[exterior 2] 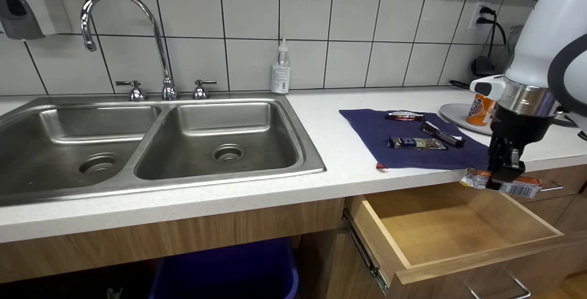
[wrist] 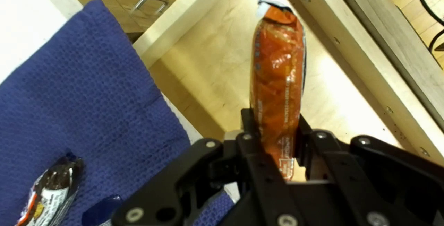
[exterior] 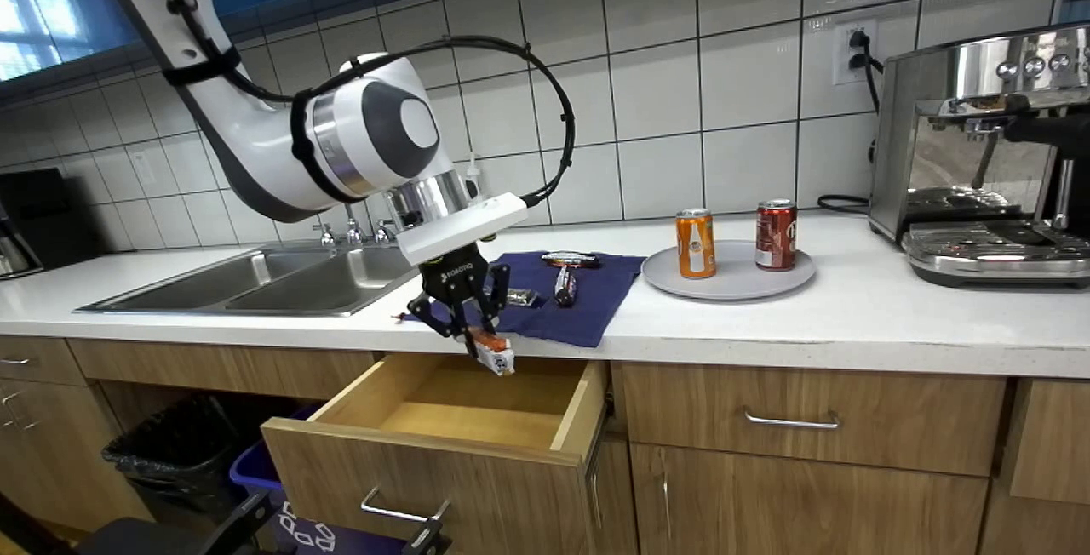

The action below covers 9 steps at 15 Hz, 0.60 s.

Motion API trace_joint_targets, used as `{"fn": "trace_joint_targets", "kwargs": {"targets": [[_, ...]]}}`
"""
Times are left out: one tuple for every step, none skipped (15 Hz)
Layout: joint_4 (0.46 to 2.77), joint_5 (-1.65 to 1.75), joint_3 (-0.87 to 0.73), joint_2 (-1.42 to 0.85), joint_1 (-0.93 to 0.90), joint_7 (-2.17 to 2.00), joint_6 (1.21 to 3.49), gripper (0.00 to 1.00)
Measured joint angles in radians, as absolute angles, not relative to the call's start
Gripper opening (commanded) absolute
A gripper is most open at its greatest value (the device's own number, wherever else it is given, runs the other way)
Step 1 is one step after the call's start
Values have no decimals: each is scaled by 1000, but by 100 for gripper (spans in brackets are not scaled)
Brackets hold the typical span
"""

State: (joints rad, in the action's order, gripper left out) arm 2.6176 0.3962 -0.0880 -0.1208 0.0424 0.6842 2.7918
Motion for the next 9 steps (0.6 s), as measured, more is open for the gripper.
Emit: {"fn": "trace_joint_targets", "kwargs": {"targets": [[2618,412,-93,-132,42,678,2801,7],[2618,428,-97,-144,42,670,2810,7],[2617,442,-100,-155,42,663,2819,7],[2617,459,-104,-166,42,650,2827,7],[2617,475,-106,-175,42,637,2831,7],[2616,489,-108,-185,42,627,2834,7],[2615,503,-111,-194,42,615,2834,7],[2614,516,-114,-203,42,604,2834,7],[2612,527,-117,-212,42,595,2834,7]]}}
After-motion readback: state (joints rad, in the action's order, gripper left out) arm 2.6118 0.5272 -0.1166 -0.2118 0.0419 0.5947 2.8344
